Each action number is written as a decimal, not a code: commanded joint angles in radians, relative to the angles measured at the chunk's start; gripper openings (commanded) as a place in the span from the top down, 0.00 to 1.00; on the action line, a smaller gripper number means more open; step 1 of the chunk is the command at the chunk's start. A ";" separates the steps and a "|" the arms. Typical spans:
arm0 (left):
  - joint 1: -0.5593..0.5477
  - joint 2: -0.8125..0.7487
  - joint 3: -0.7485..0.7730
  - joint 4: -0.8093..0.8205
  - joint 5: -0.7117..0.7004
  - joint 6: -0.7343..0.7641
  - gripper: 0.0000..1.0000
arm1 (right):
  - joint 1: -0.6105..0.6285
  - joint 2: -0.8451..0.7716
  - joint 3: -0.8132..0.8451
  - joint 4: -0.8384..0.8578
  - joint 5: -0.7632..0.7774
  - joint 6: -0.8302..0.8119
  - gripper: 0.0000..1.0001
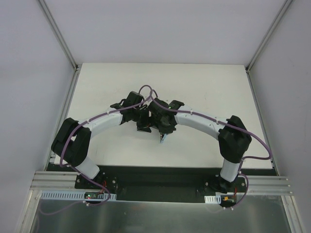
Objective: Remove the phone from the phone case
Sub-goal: Remove the phone case from the phone, then place the phone case at the center of the board, then place the phone at the center of the board.
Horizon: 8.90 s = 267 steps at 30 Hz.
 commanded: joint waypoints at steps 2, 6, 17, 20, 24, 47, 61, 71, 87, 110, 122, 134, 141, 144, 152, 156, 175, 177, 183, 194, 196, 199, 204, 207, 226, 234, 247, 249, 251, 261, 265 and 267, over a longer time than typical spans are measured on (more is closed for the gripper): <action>-0.022 -0.005 0.027 -0.075 -0.108 0.039 0.34 | 0.005 -0.071 -0.017 0.081 -0.044 -0.035 0.99; -0.025 -0.006 0.027 -0.075 -0.106 0.030 0.34 | 0.006 -0.072 -0.024 0.090 -0.047 -0.041 0.99; -0.023 0.018 0.057 -0.067 -0.112 0.016 0.33 | 0.019 -0.065 -0.021 0.100 -0.053 -0.048 0.99; -0.023 0.021 0.062 -0.067 -0.122 0.011 0.33 | 0.020 -0.065 -0.017 0.102 -0.054 -0.048 0.99; -0.025 0.020 0.067 -0.067 -0.127 0.008 0.33 | 0.026 -0.060 -0.011 0.102 -0.053 -0.051 0.99; -0.025 -0.016 -0.028 -0.021 -0.141 -0.007 0.33 | 0.089 -0.146 -0.269 0.488 -0.075 -0.199 0.99; -0.026 -0.040 -0.116 -0.037 -0.216 0.002 0.34 | 0.144 -0.129 -0.225 0.493 -0.015 -0.214 0.99; -0.052 -0.049 -0.110 -0.148 -0.385 -0.036 0.43 | 0.233 -0.080 -0.053 0.291 0.244 -0.229 0.99; -0.057 -0.051 -0.143 -0.106 -0.334 -0.064 0.42 | 0.292 -0.120 -0.148 0.447 0.210 -0.171 0.99; -0.147 0.032 -0.260 0.192 -0.225 -0.205 0.90 | 0.261 -0.207 -0.241 0.568 0.148 -0.104 0.98; -0.035 -0.091 -0.332 0.197 -0.165 -0.110 1.00 | 0.157 -0.420 -0.507 0.551 0.194 -0.045 0.99; 0.001 -0.089 -0.370 0.197 -0.106 -0.044 1.00 | 0.140 -0.477 -0.541 0.533 0.245 -0.047 0.99; 0.017 -0.079 -0.389 0.197 -0.078 -0.024 1.00 | 0.043 -0.592 -0.582 0.522 0.231 -0.070 0.99; 0.018 -0.071 -0.384 0.197 -0.064 -0.018 1.00 | 0.005 -0.621 -0.594 0.527 0.207 -0.076 0.99; 0.018 -0.071 -0.384 0.197 -0.050 0.002 1.00 | -0.073 -0.700 -0.634 0.556 0.151 -0.070 0.99; 0.021 -0.071 -0.390 0.197 -0.046 0.010 1.00 | -0.104 -0.738 -0.640 0.539 0.148 -0.079 0.99; 0.026 -0.134 -0.325 0.158 -0.033 0.025 1.00 | -0.233 -0.752 -0.671 0.510 0.099 -0.071 0.99; 0.032 -0.155 -0.289 0.096 -0.062 0.043 1.00 | -0.279 -0.750 -0.676 0.518 0.065 -0.087 0.99; 0.073 -0.235 -0.089 -0.079 -0.164 0.129 1.00 | -0.467 -0.726 -0.686 0.542 -0.091 -0.105 0.98; 0.257 -0.230 0.163 -0.378 -0.415 0.283 1.00 | -0.770 -0.568 -0.623 0.611 -0.307 -0.145 0.99; 0.273 -0.198 0.215 -0.411 -0.524 0.304 1.00 | -0.794 -0.517 -0.605 0.630 -0.318 -0.148 0.99; 0.291 -0.139 0.294 -0.480 -0.647 0.338 1.00 | -0.834 -0.456 -0.573 0.648 -0.332 -0.148 0.99; 0.334 -0.056 0.372 -0.506 -0.825 0.373 1.00 | -0.885 -0.381 -0.536 0.689 -0.334 -0.144 0.87; 0.360 0.010 0.425 -0.515 -0.877 0.384 1.00 | -0.893 -0.316 -0.495 0.699 -0.329 -0.153 0.68; 0.396 0.305 0.579 -0.553 -1.109 0.479 1.00 | -0.899 -0.457 -0.461 0.480 -0.212 -0.191 0.04; 0.388 0.452 0.700 -0.613 -1.300 0.450 1.00 | -0.890 -0.644 -0.580 0.409 -0.211 -0.197 0.04; 0.382 0.560 0.792 -0.619 -1.291 0.487 1.00 | -0.886 -0.773 -0.669 0.343 -0.205 -0.225 0.04; 0.380 0.576 0.800 -0.619 -1.281 0.488 1.00 | -0.886 -0.772 -0.671 0.338 -0.169 -0.232 0.04; 0.376 0.593 0.806 -0.621 -1.276 0.490 1.00 | -0.886 -0.770 -0.674 0.335 -0.162 -0.237 0.04; 0.373 0.627 0.809 -0.624 -1.209 0.481 0.57 | -0.885 -0.763 -0.674 0.338 -0.163 -0.232 0.04; 0.371 0.621 0.818 -0.624 -1.166 0.476 0.42 | -0.885 -0.760 -0.665 0.326 -0.163 -0.242 0.04; 0.368 0.607 0.821 -0.626 -1.149 0.470 0.34 | -0.882 -0.770 -0.662 0.306 -0.140 -0.248 0.04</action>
